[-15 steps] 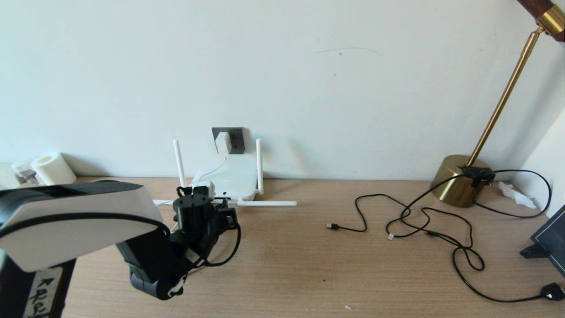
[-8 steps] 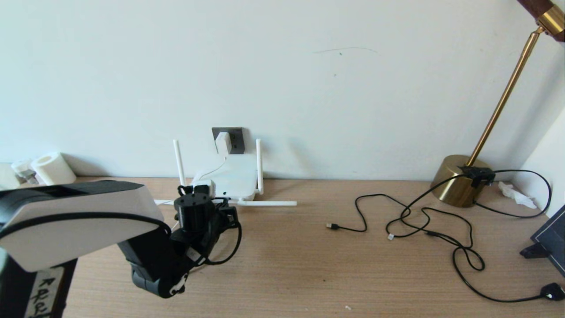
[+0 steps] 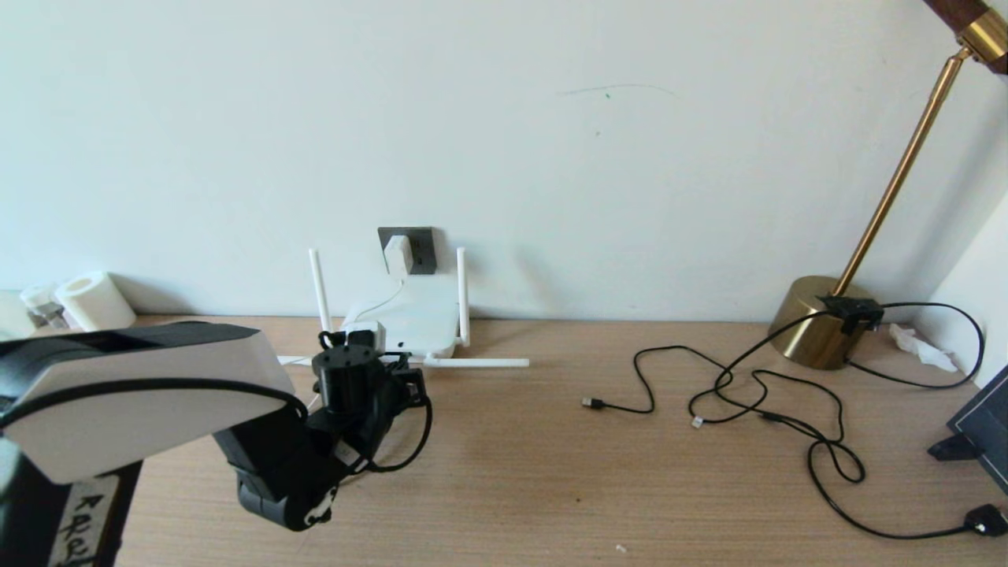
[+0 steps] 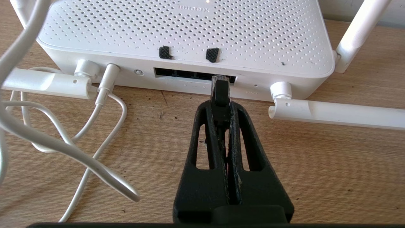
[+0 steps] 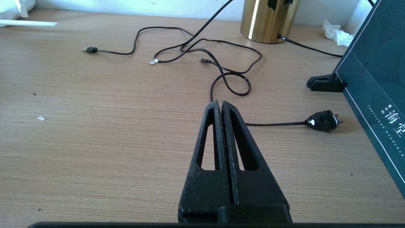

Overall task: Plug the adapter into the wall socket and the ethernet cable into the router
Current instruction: Plug cable into router interface

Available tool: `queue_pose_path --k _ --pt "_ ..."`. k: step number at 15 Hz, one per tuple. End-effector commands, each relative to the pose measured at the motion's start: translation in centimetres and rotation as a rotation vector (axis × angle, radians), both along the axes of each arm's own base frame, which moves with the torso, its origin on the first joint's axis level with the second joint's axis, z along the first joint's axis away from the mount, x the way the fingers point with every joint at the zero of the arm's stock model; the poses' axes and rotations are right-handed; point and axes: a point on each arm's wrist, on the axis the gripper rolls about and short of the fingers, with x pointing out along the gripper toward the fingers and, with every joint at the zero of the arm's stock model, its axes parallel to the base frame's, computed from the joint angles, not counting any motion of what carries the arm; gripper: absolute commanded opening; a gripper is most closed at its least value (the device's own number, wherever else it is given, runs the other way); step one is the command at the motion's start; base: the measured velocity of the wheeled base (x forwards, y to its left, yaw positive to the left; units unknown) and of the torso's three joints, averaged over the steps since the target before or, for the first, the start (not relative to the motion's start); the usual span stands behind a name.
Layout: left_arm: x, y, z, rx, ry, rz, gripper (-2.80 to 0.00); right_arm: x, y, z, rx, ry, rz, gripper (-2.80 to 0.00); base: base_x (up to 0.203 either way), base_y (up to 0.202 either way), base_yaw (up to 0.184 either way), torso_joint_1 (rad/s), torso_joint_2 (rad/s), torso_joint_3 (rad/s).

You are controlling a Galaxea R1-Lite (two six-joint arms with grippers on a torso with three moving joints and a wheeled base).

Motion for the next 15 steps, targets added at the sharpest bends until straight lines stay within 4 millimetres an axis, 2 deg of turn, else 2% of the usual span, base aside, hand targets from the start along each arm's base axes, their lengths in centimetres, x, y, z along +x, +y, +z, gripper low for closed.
queue_pose_path --k 1,15 --pt "0.12 -0.04 -0.24 -0.001 -0.001 0.003 -2.80 0.00 0.00 0.01 0.000 -0.001 0.001 -2.80 0.000 0.000 0.000 0.000 0.00 0.000" --pt "0.34 -0.13 -0.27 -0.003 -0.006 0.003 -2.80 0.00 0.00 0.01 0.000 -0.001 0.001 -2.80 0.000 0.000 0.000 0.000 0.00 0.000"
